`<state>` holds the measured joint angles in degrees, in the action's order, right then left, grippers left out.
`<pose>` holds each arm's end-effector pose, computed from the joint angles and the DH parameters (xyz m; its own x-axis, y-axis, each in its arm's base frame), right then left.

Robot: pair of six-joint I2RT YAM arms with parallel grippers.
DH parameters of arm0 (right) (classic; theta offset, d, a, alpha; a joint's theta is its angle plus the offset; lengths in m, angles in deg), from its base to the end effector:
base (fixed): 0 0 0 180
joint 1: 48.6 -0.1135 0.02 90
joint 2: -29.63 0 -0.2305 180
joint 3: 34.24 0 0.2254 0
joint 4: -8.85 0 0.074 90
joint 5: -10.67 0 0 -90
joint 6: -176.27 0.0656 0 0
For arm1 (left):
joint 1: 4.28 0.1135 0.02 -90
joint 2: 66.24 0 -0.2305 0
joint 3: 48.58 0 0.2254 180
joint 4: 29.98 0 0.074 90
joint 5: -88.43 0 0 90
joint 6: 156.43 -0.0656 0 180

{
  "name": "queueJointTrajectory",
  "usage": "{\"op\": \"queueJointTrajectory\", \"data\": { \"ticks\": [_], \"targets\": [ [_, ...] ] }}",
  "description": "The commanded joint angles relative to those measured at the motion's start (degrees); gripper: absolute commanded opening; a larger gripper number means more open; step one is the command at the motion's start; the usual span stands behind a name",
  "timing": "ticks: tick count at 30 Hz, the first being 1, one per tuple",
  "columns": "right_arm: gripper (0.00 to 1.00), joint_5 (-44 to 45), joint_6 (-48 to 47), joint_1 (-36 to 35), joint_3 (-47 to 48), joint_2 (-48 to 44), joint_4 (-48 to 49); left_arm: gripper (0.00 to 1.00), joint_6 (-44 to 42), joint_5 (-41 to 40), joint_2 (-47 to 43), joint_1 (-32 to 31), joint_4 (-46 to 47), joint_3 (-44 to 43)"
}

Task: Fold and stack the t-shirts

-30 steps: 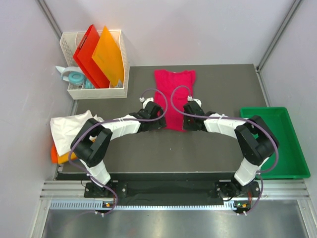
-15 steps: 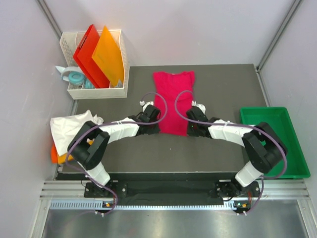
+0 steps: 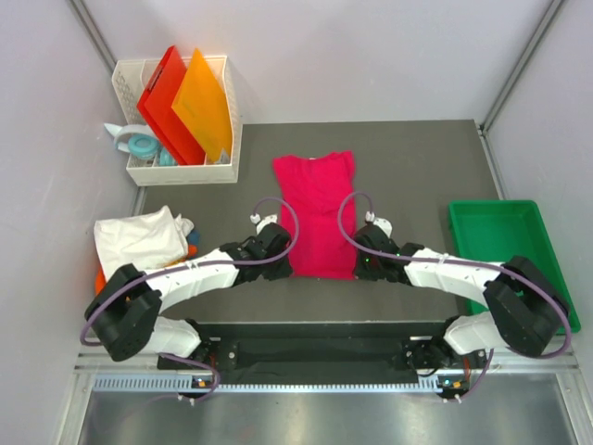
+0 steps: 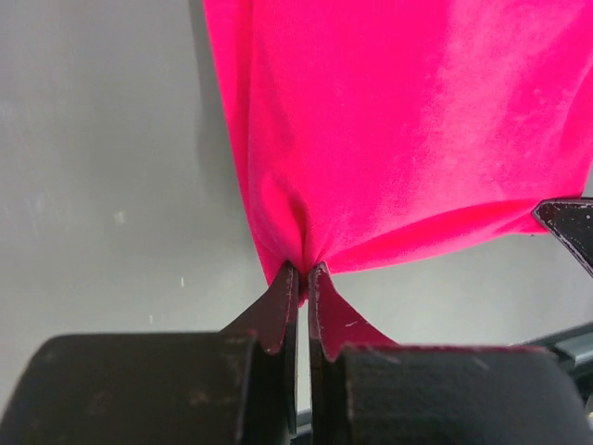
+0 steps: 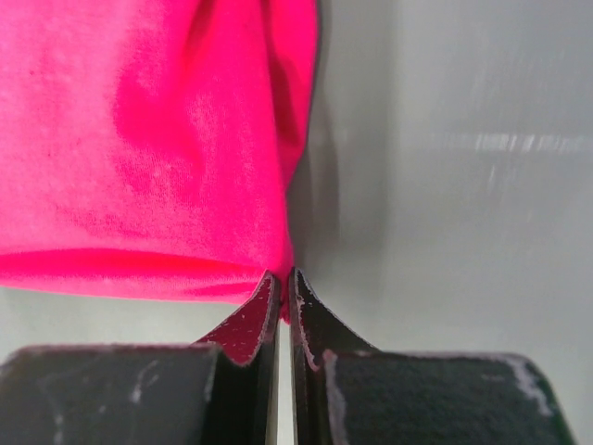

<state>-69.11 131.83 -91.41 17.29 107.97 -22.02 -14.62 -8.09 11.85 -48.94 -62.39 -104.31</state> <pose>0.1903 0.1604 0.1205 -0.8619 0.1594 -0.4814 0.0231 0.9607 0.2767 0.1910 -0.1783 0.1396 -0.8715 -0.2366 -0.4296 -0.0537 0.9167 -0.3960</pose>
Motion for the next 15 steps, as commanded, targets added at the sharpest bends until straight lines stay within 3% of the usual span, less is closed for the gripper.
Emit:
{"op": "queueJointTrajectory", "data": {
  "ticks": [1, 9, 15],
  "targets": [
    [0.00, 5.78, 3.38, -2.36, -3.84, -2.14, -8.64, 0.00, 3.90, -6.31, -2.50, -2.17, -9.39, 3.99],
    [0.00, 6.92, 10.15, -10.63, -6.65, -3.55, -11.18, 0.00, 10.59, -7.27, -5.57, -9.82, -10.97, 8.04],
    [0.00, 16.75, 8.50, -11.77, -1.48, -11.80, -18.64, 0.00, 9.89, -14.29, -10.23, -11.32, -16.67, 2.51]
  ]
}}
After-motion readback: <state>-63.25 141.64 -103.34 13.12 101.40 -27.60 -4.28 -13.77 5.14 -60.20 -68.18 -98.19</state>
